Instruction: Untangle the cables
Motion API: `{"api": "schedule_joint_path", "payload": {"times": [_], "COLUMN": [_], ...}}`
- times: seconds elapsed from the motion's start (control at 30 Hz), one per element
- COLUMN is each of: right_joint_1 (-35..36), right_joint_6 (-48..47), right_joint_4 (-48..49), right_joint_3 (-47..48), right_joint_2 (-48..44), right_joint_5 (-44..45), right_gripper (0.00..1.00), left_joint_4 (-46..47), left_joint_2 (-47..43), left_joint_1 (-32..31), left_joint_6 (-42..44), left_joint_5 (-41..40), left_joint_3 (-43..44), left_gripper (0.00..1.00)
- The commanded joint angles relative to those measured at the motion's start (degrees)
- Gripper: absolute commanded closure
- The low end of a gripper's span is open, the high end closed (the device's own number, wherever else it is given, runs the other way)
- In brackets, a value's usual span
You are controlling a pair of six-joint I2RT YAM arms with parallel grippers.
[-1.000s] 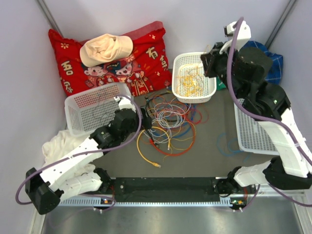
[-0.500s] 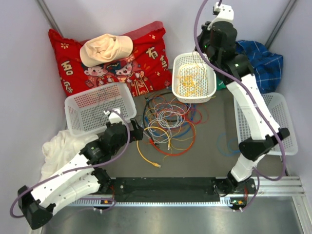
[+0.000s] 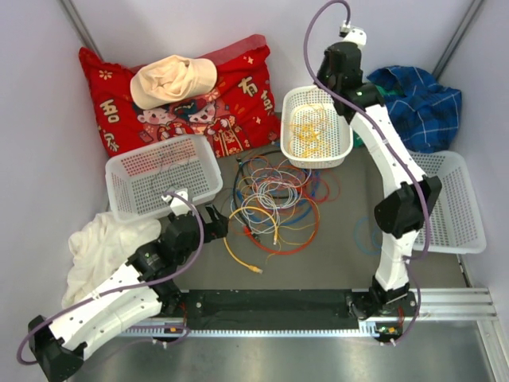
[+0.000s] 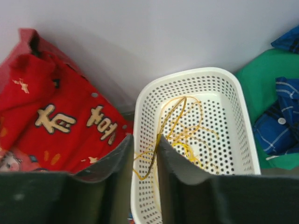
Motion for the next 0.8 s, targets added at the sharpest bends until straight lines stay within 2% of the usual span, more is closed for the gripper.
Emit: {"api": "schedule_joint_path", "payload": {"times": [0.0,0.03,0.1,0.13,0.37,0.43,0.47,0.57,0.77], "right_joint_1": [-0.58,-0.49,-0.23,0.12,4.77,6.44,8.28,12.50,21.30], "right_joint_6": [0.21,0.74,1.62,1.97,4.08,4.52,4.61,5.22,6.27], "right_joint_4": [1.14,0.88,1.92,3.06,9.66,12.20,13.43,18.01,19.32], "right_joint_3": [2.22,1.51,-3.03,-5.24,-28.79,-39.33,-47.55,-62.06,-80.02], "right_joint_2": [2.46,2.12,0.36,-2.86,-21.33,-25.73,-30.71,-38.37,-43.94], "right_joint_5": [-0.64,-0.63,0.15,0.33,-3.51,-5.46,-7.82,-9.76,-8.28], "right_gripper": [0.50,0.26,0.07,0.01,0.01,0.01,0.01,0.03,0.07], "left_joint_4": [3.62,3.97,4.41,4.68,4.33,3.45,3.19,1.87,-0.59], "left_joint_2": [-0.87,-0.95,-0.95,-0.87,1.85,2.38,2.65,2.56,2.21], "left_joint_1": [0.04,0.04,0.04,0.04,0.04,0.04,0.04,-0.05,-0.05], "left_joint_6": [-0.97,-0.88,-0.53,-0.44,-1.93,-2.99,-3.95,-6.06,-8.79], "left_joint_5": [-0.49,-0.58,-0.67,-0.58,1.09,1.53,1.79,2.49,4.08], "left_joint_3": [-1.14,-1.23,-1.32,-1.23,0.79,1.49,1.58,1.67,1.67], "left_gripper": [0.01,0.01,0.01,0.01,0.01,0.01,0.01,0.01,0.01]}}
